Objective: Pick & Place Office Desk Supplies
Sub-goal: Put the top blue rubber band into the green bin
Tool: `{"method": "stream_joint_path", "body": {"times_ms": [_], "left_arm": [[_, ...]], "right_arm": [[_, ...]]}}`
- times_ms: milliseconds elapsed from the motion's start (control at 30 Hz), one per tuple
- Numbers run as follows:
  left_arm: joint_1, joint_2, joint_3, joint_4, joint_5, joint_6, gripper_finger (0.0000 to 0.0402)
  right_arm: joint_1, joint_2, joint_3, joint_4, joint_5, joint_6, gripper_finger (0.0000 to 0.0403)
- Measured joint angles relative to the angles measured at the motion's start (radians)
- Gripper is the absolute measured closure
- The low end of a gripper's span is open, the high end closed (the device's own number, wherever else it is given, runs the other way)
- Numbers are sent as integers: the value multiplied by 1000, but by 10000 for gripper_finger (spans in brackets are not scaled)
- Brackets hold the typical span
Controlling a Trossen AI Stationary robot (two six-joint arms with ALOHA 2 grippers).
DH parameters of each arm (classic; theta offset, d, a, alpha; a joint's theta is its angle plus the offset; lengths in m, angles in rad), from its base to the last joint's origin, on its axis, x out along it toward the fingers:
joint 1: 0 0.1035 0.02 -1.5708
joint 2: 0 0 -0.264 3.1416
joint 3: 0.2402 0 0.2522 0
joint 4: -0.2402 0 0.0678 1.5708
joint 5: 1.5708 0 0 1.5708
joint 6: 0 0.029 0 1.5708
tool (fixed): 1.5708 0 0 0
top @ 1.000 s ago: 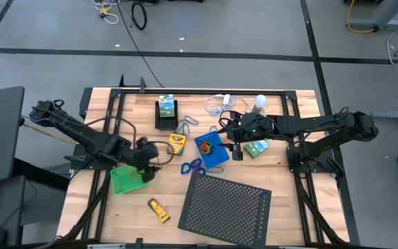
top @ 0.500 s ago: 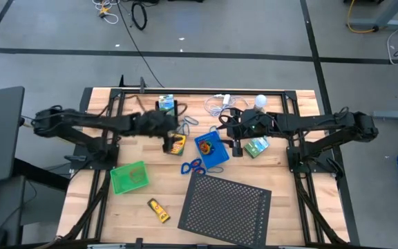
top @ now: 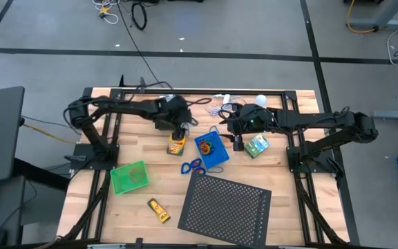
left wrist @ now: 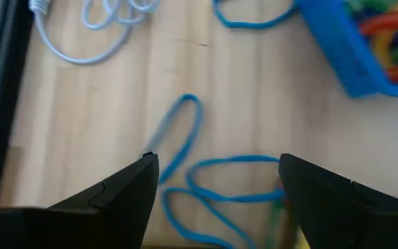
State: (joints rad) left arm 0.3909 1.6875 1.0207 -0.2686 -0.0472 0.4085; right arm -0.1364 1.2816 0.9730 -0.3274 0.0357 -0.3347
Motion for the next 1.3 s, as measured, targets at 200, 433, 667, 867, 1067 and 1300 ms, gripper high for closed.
{"method": "stream_joint_path", "body": {"times_ms": [200, 433, 667, 867, 1067, 1300], "left_arm": [[38, 105, 107, -66, 68, 82, 94], [43, 202, 178, -107, 76, 140, 94], [58, 252, 208, -113, 72, 152, 123], [62, 257, 209, -113, 70, 157, 187], [63, 257, 209, -103, 11, 160, 278], [62, 257, 209, -82, 2, 197, 386]], "right_arm": [[-15, 0, 0, -22, -15, -15, 174], [-21, 0, 0, -30, -16, -22, 174], [-21, 0, 0, -35, -18, -22, 174], [-21, 0, 0, -39, -18, -21, 174], [-20, 0, 0, -39, -18, -21, 174], [-20, 0, 0, -40, -18, -19, 174]]}}
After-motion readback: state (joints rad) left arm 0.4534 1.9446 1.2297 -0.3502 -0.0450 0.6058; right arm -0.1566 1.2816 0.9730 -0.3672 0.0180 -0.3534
